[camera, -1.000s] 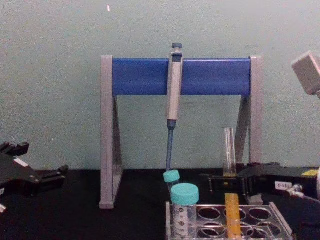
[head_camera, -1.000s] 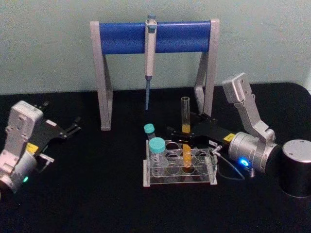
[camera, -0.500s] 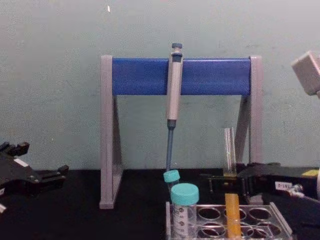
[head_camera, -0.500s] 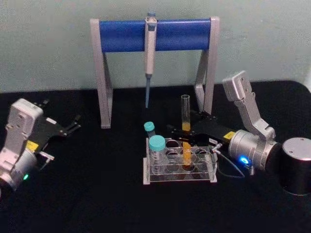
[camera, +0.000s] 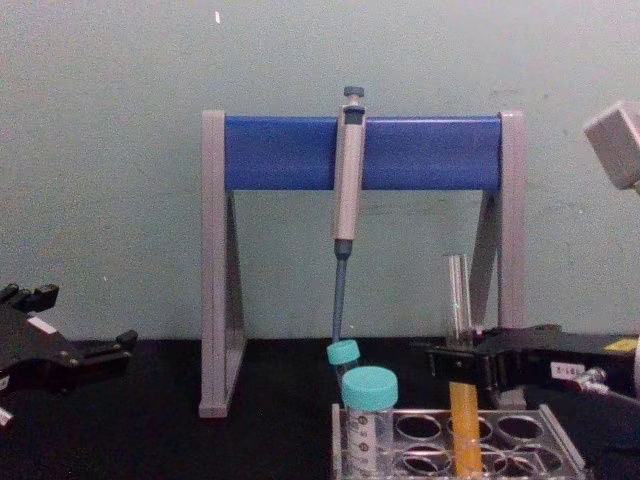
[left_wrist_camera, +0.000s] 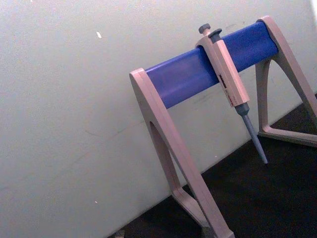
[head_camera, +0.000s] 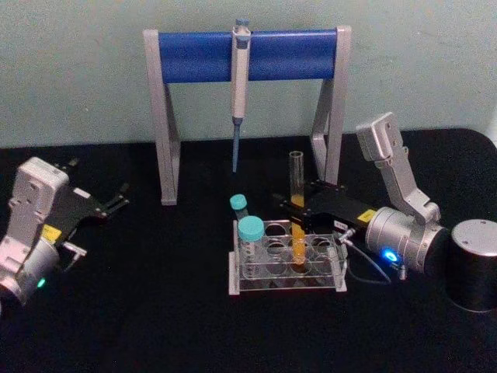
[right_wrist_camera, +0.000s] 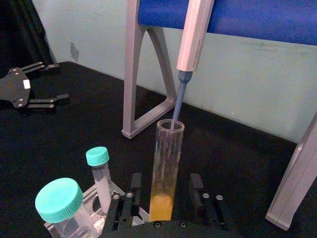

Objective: Pick up the test tube from the test tube rack, shake it, then place it back into the test tube rack.

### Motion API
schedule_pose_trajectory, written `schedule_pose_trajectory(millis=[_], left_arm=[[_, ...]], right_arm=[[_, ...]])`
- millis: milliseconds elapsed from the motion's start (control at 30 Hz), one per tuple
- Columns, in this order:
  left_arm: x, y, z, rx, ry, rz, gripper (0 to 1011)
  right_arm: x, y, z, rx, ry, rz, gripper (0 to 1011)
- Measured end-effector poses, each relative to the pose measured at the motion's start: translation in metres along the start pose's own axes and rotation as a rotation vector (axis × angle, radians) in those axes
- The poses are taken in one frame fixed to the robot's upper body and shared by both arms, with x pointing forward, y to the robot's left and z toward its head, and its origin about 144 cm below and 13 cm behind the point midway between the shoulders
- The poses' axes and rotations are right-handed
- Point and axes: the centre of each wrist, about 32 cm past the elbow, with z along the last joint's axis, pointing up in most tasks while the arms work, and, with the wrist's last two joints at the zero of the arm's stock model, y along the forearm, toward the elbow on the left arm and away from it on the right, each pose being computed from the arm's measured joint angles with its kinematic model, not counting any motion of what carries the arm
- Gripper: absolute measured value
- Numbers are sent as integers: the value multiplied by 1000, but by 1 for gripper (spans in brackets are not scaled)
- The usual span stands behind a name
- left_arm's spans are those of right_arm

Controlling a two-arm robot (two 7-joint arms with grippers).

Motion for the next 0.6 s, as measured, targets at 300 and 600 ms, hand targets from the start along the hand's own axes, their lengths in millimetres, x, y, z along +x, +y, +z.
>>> schedule_pose_trajectory(millis=[300, 600], left_arm=[[0, 0, 0, 0, 0, 0, 1001], [0, 0, 0, 0, 0, 0, 1002]], right_arm=[[0, 0, 0, 0, 1, 0, 356], [0, 0, 0, 1, 1, 1, 232]])
